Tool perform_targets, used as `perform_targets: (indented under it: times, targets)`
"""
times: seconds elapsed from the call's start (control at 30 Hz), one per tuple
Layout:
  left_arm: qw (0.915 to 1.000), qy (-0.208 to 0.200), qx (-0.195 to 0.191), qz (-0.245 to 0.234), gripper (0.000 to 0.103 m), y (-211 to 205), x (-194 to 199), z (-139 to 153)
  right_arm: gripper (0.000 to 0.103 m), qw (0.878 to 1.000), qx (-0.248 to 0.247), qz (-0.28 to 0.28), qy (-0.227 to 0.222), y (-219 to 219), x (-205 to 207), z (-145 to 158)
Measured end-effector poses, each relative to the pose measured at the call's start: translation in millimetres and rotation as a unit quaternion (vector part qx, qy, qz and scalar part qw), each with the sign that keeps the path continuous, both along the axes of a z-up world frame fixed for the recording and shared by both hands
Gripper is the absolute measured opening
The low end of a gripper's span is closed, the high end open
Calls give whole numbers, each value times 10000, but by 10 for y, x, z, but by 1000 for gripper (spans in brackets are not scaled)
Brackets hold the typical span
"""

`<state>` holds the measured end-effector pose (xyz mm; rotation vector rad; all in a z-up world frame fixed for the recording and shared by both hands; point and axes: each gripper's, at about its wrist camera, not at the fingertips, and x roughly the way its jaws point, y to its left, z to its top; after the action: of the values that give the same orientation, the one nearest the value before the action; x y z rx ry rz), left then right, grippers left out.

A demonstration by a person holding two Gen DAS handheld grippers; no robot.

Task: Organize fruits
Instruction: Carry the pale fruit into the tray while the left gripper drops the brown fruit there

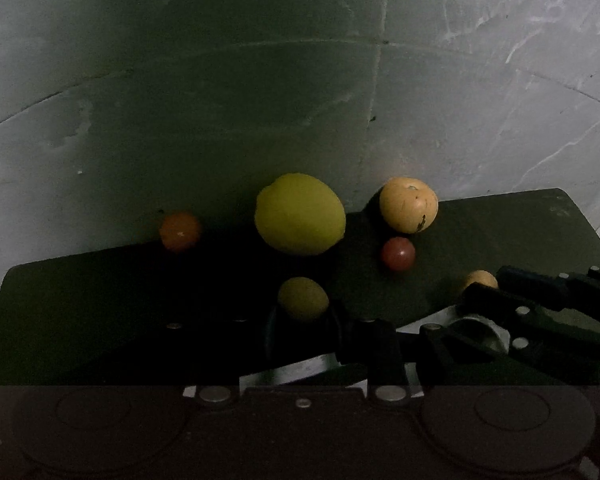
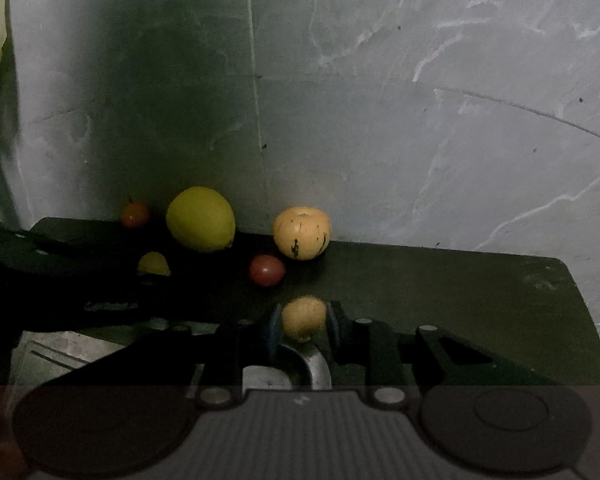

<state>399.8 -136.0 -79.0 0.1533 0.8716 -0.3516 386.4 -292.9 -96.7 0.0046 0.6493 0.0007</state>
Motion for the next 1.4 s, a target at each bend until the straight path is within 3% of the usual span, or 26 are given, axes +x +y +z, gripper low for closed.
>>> perform_targets:
  times: [0.2,0.77,1.3,1.4]
  targets:
    - [10000,-10,-31,11,29,66,-106,-13,17,9999,-91,-72,-22,68,-85,40]
    - [9993,113,-135,-326,29,343,-437,1,18,9992,-181,-257,228,307,-379,-29]
    - [9961,475,-59,-735,30,493,-865,-95,55,9981,-117,-597,136,506,-944,119]
    - [9954,493,-52,-822,38,536,-911,-98,62,9977,-128,-649,114,537,-1041,155]
